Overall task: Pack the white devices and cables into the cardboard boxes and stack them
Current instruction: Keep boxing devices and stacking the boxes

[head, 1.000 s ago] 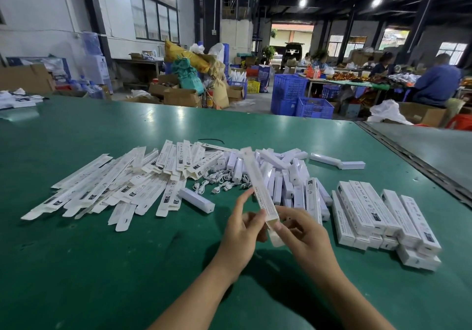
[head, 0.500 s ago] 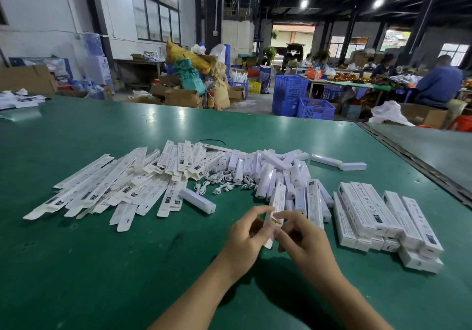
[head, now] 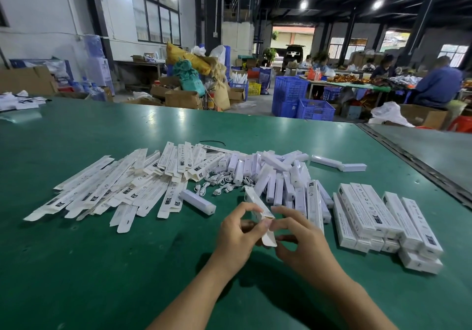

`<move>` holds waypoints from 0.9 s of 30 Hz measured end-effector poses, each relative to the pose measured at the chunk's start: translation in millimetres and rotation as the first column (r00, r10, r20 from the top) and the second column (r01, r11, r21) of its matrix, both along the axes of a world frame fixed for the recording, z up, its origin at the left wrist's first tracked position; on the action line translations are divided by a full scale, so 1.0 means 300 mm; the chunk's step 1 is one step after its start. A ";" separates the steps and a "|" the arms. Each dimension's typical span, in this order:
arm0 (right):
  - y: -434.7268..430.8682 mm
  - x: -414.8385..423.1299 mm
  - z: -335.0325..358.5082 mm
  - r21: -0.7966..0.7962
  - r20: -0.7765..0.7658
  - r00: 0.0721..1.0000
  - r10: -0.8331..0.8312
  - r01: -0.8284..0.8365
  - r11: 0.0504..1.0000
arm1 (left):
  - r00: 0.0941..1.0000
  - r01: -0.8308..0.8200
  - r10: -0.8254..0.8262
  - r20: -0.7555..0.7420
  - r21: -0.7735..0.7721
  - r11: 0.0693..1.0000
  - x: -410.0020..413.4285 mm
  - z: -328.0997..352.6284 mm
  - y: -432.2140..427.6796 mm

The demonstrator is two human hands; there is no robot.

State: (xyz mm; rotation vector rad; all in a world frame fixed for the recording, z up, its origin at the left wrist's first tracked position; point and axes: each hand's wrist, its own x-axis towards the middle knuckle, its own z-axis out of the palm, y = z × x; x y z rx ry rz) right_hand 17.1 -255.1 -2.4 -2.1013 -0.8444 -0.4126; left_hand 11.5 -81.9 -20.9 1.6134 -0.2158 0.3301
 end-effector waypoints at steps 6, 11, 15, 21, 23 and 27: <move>0.010 -0.004 0.005 0.032 0.045 0.999 -0.005 0.003 0.999 | 0.999 -0.044 0.044 0.002 0.041 0.998 0.007 -0.017 -0.002; 0.016 -0.019 0.009 0.136 -0.050 0.996 -0.072 0.078 0.988 | 1.000 -0.024 0.024 0.007 0.010 1.000 -0.011 0.005 -0.014; 0.023 -0.024 0.007 0.162 -0.057 0.993 -0.102 0.110 0.981 | 1.000 0.000 0.000 -0.009 -0.023 1.000 -0.016 0.012 -0.015; 0.022 -0.013 -0.006 0.201 -0.035 0.985 -0.168 0.171 0.965 | 0.999 0.034 -0.034 -0.009 -0.047 0.998 -0.024 0.013 -0.018; 0.023 -0.011 -0.004 0.196 0.019 0.984 -0.179 0.172 0.966 | 1.000 0.018 -0.018 -0.002 -0.046 0.999 -0.022 0.013 -0.019; 0.026 -0.011 0.001 0.196 0.109 0.976 -0.190 0.166 0.966 | 1.000 0.009 -0.009 0.005 -0.071 0.997 -0.019 0.012 -0.023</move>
